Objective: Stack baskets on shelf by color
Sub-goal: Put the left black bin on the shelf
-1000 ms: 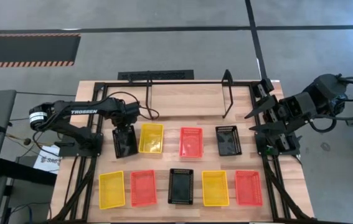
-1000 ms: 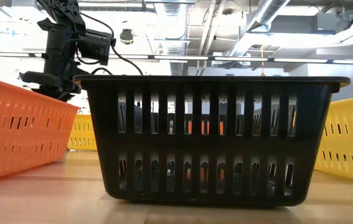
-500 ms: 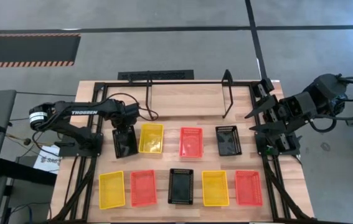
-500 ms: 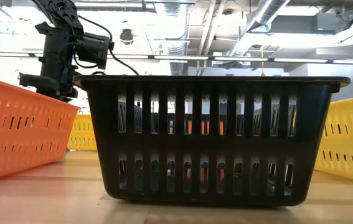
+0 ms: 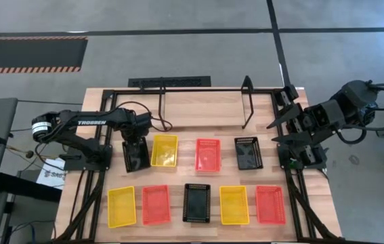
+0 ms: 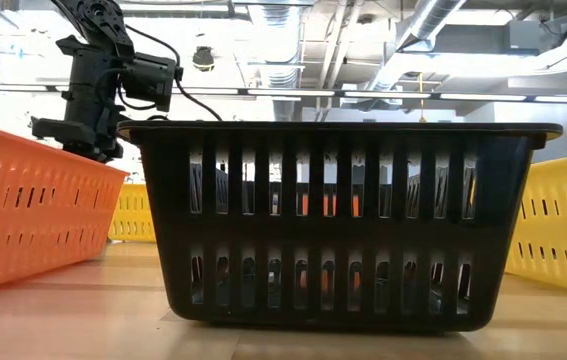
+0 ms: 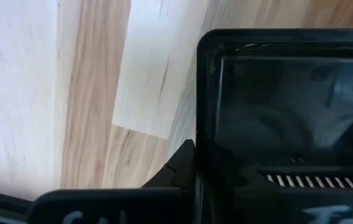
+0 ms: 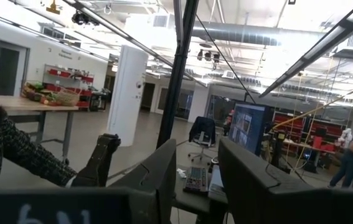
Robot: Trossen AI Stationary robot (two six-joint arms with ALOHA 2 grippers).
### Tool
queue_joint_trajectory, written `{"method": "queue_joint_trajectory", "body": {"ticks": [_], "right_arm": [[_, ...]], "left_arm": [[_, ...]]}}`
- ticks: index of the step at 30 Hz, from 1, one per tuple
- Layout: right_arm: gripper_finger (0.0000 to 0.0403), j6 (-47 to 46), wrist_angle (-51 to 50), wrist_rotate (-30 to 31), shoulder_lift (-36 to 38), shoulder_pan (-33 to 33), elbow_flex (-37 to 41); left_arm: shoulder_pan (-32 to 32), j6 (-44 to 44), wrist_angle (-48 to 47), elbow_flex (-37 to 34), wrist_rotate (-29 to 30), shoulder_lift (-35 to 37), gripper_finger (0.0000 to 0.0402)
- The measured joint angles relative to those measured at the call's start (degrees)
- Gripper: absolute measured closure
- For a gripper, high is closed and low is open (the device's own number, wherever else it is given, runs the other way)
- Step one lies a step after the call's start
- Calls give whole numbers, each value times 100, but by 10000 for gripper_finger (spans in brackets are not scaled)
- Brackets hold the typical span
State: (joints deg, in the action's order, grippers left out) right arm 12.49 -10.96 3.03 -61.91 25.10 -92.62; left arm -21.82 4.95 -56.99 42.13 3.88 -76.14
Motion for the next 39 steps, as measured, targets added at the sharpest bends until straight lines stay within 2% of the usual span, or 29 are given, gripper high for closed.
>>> {"method": "queue_joint_trajectory", "body": {"ticks": [6, 12, 18, 24, 31, 35, 39], "right_arm": [[264, -1, 70, 0, 1, 0, 0], [266, 0, 72, 0, 0, 0, 0], [266, 0, 69, 0, 0, -1, 0], [269, -1, 40, 0, 0, -1, 0], [272, 360, -113, 121, 2, -2, 0], [305, 895, -394, 874, 34, 0, 3], [380, 1020, -637, 1208, 176, -37, 7]], "left_arm": [[105, -236, -175, 119, -112, 2, 400], [506, -414, -804, 857, 75, 39, 401], [737, -591, -1981, 2114, 469, 87, 401], [971, -766, -3153, 3647, 1121, 87, 401], [1176, -681, -3300, 5273, 1507, 85, 401], [1182, -518, -3294, 5800, 1606, 20, 401], [1182, -283, -3306, 6047, 1605, -92, 401]]}}
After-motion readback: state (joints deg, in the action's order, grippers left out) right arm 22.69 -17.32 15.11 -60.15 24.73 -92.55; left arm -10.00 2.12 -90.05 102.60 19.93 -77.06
